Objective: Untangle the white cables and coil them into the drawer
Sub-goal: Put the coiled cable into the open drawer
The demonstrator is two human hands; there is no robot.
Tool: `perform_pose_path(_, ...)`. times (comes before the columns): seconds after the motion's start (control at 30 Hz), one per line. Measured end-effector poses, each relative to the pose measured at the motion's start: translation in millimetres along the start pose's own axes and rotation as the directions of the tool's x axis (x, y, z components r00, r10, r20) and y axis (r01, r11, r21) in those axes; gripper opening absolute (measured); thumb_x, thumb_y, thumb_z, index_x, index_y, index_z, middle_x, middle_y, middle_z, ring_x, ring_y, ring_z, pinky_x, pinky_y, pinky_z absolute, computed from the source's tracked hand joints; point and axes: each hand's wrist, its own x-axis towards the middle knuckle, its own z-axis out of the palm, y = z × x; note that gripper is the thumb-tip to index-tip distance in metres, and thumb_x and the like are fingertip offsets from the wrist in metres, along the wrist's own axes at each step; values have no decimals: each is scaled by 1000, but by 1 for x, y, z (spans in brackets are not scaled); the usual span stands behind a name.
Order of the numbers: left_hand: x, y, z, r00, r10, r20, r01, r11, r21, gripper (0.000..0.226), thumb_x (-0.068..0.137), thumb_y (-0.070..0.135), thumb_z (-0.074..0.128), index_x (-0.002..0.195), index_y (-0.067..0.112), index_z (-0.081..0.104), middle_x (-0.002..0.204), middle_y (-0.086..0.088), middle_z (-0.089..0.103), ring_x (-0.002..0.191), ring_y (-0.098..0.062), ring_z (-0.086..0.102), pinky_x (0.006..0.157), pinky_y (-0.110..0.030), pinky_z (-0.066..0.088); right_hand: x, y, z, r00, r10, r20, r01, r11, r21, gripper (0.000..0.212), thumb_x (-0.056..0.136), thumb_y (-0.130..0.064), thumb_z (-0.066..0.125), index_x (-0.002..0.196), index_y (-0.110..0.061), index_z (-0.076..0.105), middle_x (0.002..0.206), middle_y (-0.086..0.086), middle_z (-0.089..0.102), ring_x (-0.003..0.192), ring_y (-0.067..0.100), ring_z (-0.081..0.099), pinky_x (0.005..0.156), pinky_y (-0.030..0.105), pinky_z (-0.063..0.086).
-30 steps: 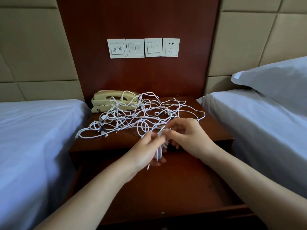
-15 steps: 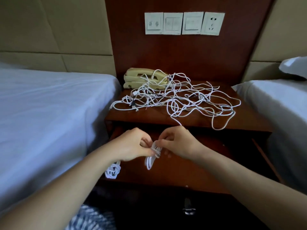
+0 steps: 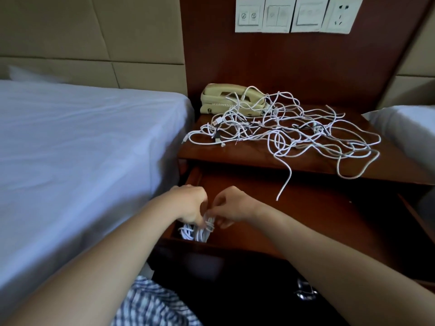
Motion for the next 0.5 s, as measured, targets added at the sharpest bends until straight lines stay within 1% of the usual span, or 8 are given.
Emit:
perform_pose_path(0.07,2,-1,0,1000,-20,5,19,999,30,39,76,46,72,100,17,61,104,-2,62,102,-21,55,78,-29,33,3,0,2,999,28,17,-29,999,39,15,82,-10,71,74,-7,58,64,8,59,46,9,58,48,19,54)
perform_pose_path(0.13,5,-2,0,999,-33,6,32,999,28,44,75,47,72,104,16,62,106,-2,63,106,-22,54,82,-29,32,2,2,2,998,48,39,-51,995,89,11,82,-10,70,83,-3,61,64,7,59,45,7,58,51,19,55)
perform_pose_path(0.2,7,-1,1,999,-47,17,47,998,35,48,75,48,71,109,15,61,108,-2,63,107,-22,54,84,-30,31,0,5,2,995,63,73,-71,990,119,12,84,-8,68,92,-1,63,67,7,59,53,10,59,57,20,57)
perform_pose_path(0.27,10,1,2,998,-54,19,53,997,50,49,76,48,70,111,15,61,110,-2,63,108,-21,53,84,-29,31,-2,10,3,993,66,98,-79,988,135,12,85,-7,67,93,-1,62,72,8,60,59,13,61,64,23,57)
perform_pose_path(0.3,10,2,2,998,-55,16,54,997,57,49,76,48,70,111,15,61,111,-2,63,108,-21,53,85,-29,30,-3,12,3,993,61,97,-74,988,138,15,85,-8,68,95,-1,61,75,8,60,61,14,62,66,25,58)
perform_pose_path(0.37,11,3,2,998,-59,14,58,996,64,50,76,48,70,112,14,60,113,-2,62,110,-22,52,85,-29,30,-3,13,1,996,60,71,-70,988,140,26,84,-11,69,106,0,58,82,10,62,65,17,64,69,28,59)
perform_pose_path(0.43,11,3,0,998,-60,32,58,997,59,51,76,46,71,113,14,59,115,-3,61,110,-22,52,83,-28,30,-6,12,-7,998,51,48,-56,992,117,27,88,-12,64,112,0,56,80,12,62,63,17,64,68,28,59)
perform_pose_path(0.5,10,3,-4,998,-47,51,45,999,30,50,78,44,71,114,12,57,114,-4,60,106,-22,53,79,-28,34,-11,9,-17,998,22,56,-26,997,66,18,92,-11,58,107,-1,58,71,10,62,56,13,62,59,22,57)
